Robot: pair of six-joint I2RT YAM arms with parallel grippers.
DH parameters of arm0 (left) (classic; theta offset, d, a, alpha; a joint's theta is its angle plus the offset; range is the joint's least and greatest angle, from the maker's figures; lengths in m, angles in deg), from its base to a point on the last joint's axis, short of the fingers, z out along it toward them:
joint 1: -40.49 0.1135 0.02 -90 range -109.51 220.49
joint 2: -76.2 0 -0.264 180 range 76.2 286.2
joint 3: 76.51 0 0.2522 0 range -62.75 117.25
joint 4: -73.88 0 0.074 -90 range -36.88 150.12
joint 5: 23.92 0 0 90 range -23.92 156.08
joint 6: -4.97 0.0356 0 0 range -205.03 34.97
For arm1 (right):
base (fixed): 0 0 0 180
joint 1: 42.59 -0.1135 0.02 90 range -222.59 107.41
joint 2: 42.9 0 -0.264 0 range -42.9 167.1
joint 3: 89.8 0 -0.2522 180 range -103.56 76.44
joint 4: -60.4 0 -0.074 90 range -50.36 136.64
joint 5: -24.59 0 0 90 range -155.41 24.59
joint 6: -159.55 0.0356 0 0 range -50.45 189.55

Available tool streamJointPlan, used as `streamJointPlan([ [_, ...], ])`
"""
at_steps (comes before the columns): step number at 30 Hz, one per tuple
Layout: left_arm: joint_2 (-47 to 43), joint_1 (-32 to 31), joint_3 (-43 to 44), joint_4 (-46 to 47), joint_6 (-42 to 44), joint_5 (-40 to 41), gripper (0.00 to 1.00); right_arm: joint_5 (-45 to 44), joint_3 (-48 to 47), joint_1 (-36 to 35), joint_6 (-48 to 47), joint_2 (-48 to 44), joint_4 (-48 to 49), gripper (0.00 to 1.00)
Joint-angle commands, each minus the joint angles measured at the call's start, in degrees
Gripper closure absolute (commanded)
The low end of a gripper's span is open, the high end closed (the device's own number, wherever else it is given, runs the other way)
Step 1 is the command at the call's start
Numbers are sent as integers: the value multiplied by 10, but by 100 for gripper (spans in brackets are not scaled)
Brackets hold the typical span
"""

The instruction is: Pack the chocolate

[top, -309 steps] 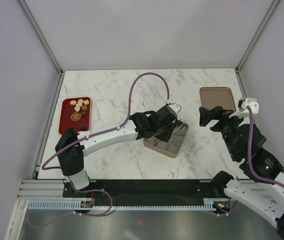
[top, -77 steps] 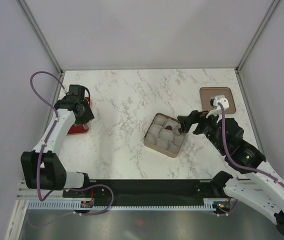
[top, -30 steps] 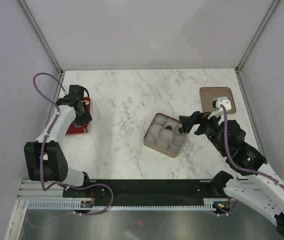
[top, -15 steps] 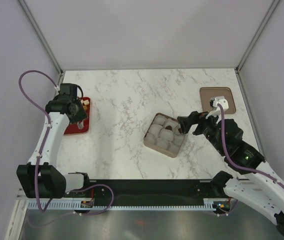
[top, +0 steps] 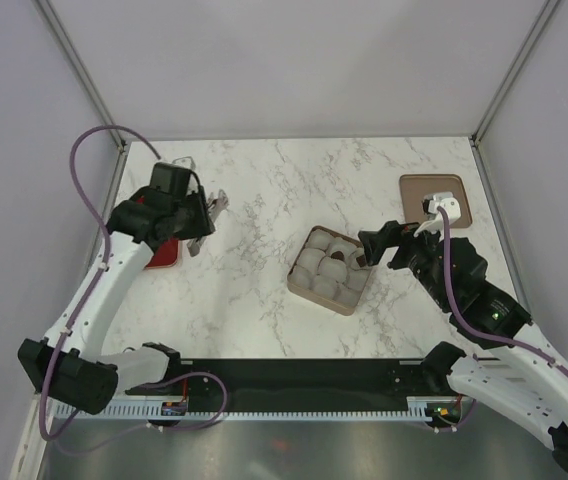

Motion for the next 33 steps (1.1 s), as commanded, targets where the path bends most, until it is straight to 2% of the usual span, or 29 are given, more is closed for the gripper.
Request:
streamJointPlan([
  [1, 22, -115, 39, 25, -41, 13, 62, -26, -27, 1, -2, -5, -2, 5],
  [3, 43, -165, 42, 53, -72, 18, 63, -37, -27, 2, -4, -13, -5, 5],
  [4, 52, -210, 40, 68, -79, 18, 63, -46, -26, 1, -5, -17, -6, 5],
  [7, 100, -280, 54, 91, -92, 44, 62, -52, -26, 1, -6, -21, -7, 5],
  [12, 173, -333, 109, 91, -77, 67, 62, -56, -32, 2, -9, -22, -16, 5],
  [19, 217, -357, 139, 90, -64, 83, 60, -61, -33, 2, -10, -18, -16, 5],
  [33, 233, -406, 137, 90, -62, 86, 58, -68, -30, 1, -14, -21, -15, 4],
])
